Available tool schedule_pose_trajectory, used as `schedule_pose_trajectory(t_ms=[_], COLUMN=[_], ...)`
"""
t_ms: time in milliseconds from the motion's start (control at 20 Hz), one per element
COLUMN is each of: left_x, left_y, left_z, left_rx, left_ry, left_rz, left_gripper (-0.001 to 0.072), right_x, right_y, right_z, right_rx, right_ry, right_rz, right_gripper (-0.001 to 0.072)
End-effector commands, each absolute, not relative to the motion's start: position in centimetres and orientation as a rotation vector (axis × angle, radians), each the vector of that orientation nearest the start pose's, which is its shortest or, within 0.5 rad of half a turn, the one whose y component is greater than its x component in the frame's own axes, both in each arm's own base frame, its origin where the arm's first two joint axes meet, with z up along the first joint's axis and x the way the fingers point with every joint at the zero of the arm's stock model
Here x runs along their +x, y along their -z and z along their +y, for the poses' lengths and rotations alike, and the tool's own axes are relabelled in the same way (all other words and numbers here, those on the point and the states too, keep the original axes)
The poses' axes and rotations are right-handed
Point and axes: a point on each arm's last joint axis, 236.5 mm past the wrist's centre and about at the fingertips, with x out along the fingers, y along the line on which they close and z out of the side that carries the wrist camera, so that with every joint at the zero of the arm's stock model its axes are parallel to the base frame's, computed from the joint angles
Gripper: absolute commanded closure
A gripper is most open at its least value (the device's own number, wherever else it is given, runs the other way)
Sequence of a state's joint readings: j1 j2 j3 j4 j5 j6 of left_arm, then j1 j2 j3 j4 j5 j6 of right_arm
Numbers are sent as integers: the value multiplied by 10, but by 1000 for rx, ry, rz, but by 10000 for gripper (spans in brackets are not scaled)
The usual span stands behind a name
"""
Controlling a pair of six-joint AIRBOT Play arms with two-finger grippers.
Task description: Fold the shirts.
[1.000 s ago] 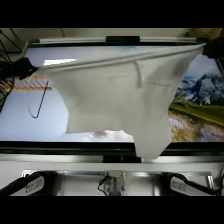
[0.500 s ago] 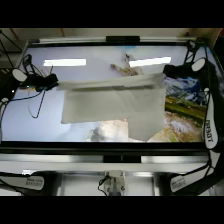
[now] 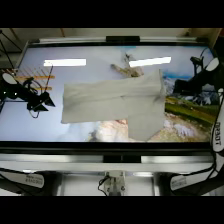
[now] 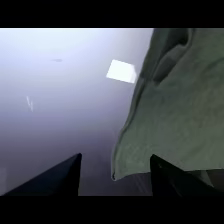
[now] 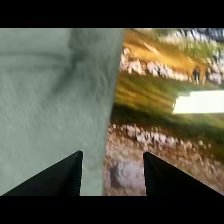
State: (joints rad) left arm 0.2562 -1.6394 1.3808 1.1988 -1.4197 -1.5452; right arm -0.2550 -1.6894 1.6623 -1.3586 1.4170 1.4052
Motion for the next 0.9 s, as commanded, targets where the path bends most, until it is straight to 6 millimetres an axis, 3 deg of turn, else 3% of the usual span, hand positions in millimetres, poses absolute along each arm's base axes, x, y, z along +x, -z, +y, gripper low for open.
schedule_pose_trajectory(t_ms=[0,150,350,400,500,600,700,850], left_x=[337,340,353,358,367,369,364,361], left_y=[81,105,109,111,109,106,104,96], left_z=[-9,-27,-41,-41,-46,-55,-60,-63], left_rx=[-618,-660,-681,-684,-709,-727,-707,-693], left_ry=[139,142,164,154,148,172,207,230], left_rz=[1740,1686,1629,1612,1578,1576,1593,1594], left_gripper=[179,185,187,236,486,647,672,673], right_x=[387,386,392,393,395,383,367,367], right_y=[7,7,8,8,9,21,44,83], right_z=[-73,-70,-72,-73,-75,-76,-64,-42], right_rx=[369,403,397,396,391,379,408,510], right_ry=[-91,-111,-100,-98,-92,-85,-127,-157], right_rz=[1604,1604,1578,1572,1564,1610,1660,1612], right_gripper=[222,222,222,222,222,220,151,152])
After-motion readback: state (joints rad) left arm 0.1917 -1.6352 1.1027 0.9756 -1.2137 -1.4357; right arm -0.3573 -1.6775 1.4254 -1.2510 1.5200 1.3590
